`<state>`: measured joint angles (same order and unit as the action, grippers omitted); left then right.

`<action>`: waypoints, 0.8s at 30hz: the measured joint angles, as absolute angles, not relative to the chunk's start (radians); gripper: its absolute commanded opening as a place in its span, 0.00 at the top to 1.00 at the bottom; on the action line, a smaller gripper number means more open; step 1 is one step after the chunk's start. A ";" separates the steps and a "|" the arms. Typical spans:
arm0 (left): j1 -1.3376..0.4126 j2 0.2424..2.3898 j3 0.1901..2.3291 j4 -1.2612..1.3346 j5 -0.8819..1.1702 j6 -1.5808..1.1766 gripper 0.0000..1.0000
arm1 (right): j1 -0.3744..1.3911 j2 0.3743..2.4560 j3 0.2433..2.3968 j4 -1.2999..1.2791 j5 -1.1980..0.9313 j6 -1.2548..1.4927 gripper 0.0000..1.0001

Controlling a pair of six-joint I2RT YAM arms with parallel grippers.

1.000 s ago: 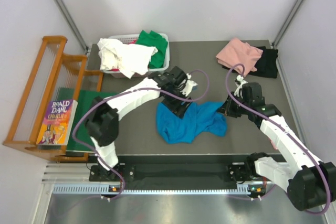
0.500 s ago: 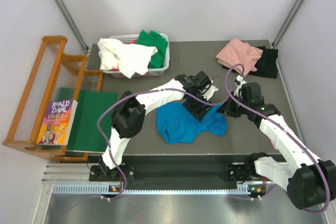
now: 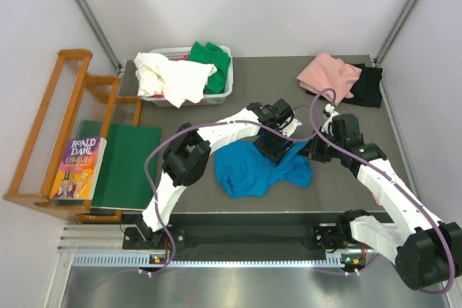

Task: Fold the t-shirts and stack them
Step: Flatten the tshirt out

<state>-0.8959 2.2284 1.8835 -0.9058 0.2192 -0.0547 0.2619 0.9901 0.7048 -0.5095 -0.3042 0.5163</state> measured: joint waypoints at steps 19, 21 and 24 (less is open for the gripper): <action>-0.812 2.093 1.600 -0.785 0.216 -0.048 0.54 | 0.269 0.990 0.668 -0.499 -0.316 0.516 1.00; -0.807 2.090 1.600 -0.785 0.218 -0.049 0.59 | 0.270 0.991 0.667 -0.500 -0.316 0.517 1.00; -0.808 2.080 1.600 -0.786 0.224 -0.045 0.97 | 0.271 0.991 0.667 -0.494 -0.316 0.517 1.00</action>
<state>-0.8082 2.0800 1.6005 -0.7864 0.2245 -0.0452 0.2710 0.9909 0.6670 -0.4938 -0.3164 0.5171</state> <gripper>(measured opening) 0.314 0.025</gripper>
